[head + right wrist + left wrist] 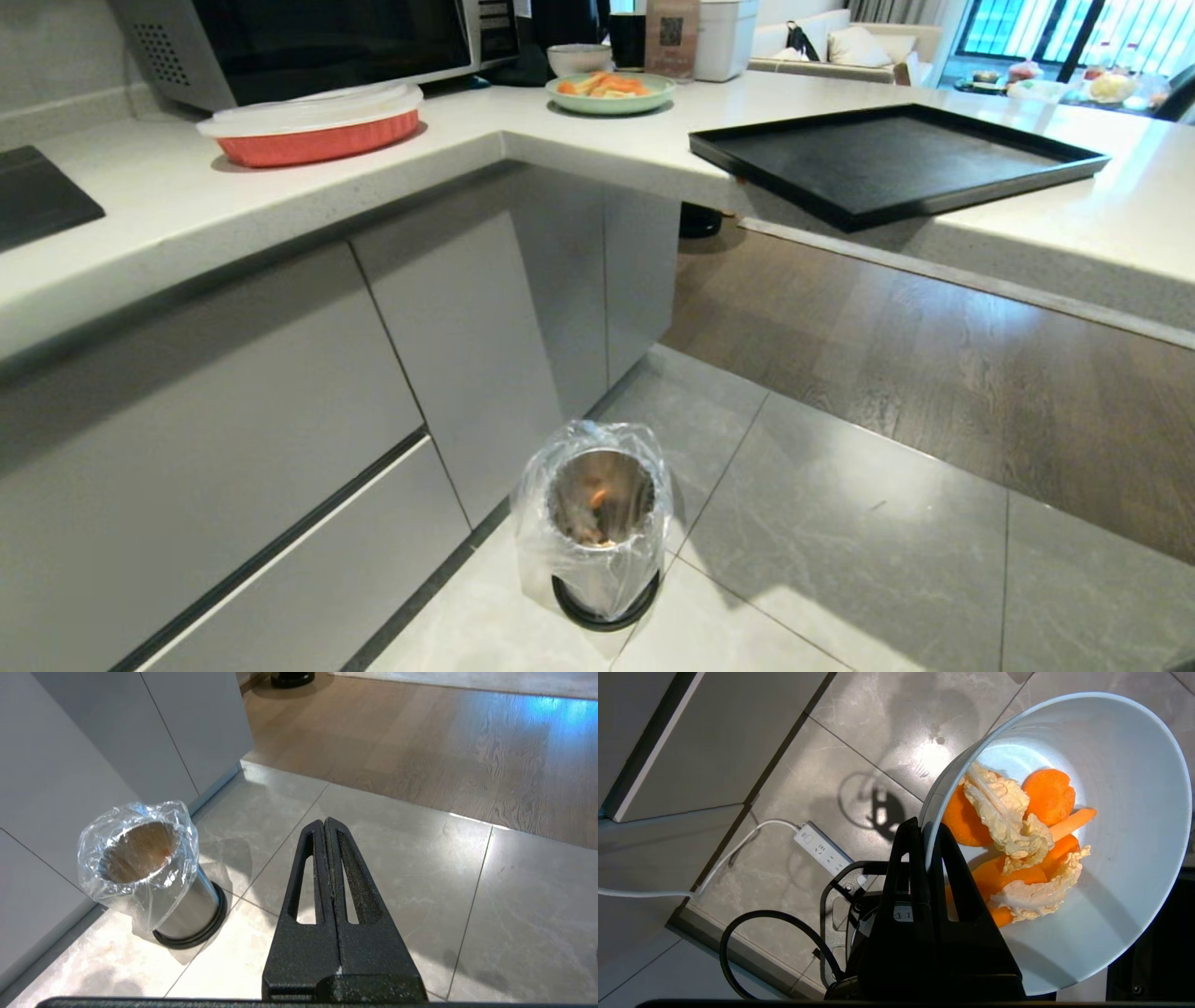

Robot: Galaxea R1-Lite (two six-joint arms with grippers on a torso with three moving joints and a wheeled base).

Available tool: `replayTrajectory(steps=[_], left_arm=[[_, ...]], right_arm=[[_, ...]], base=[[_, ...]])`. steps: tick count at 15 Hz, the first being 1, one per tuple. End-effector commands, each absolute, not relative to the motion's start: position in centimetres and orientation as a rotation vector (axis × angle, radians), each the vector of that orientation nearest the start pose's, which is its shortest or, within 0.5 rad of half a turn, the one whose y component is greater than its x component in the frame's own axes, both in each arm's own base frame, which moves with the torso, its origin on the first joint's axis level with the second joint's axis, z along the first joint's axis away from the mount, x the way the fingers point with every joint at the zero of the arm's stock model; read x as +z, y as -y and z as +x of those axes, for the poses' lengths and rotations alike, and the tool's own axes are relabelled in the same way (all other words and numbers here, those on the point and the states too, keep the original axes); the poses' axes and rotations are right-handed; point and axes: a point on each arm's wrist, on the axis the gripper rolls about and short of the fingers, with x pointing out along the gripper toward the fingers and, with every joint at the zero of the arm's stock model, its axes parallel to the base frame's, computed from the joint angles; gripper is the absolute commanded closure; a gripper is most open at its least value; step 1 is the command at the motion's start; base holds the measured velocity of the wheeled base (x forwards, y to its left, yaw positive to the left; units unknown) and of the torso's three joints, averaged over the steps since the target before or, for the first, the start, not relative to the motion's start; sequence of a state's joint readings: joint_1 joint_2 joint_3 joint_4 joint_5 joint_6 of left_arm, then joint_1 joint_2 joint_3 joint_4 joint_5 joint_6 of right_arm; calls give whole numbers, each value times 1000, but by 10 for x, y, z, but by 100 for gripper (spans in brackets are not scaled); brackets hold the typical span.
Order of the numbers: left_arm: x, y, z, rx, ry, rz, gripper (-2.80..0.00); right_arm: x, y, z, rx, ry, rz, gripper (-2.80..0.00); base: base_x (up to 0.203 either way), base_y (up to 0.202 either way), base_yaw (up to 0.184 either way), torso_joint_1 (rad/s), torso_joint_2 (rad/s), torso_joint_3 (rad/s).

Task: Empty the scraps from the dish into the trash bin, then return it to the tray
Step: Move the bowl over the trash can

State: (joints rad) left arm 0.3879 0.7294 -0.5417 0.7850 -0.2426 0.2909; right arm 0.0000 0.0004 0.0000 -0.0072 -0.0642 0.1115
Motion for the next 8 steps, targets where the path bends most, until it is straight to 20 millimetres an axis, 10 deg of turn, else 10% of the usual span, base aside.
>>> replayTrajectory(steps=[1,8], left_arm=[[157,-2,20,-15,-931,-39,0],[156,-1,19,-68,-924,11,0]], right_arm=[[76,1,-23,-64,11,112,0],[76,1,-23,-64,11,112,0]], base=[[0,0,0,3,-2,-156],[0,0,0,3,2,-193]])
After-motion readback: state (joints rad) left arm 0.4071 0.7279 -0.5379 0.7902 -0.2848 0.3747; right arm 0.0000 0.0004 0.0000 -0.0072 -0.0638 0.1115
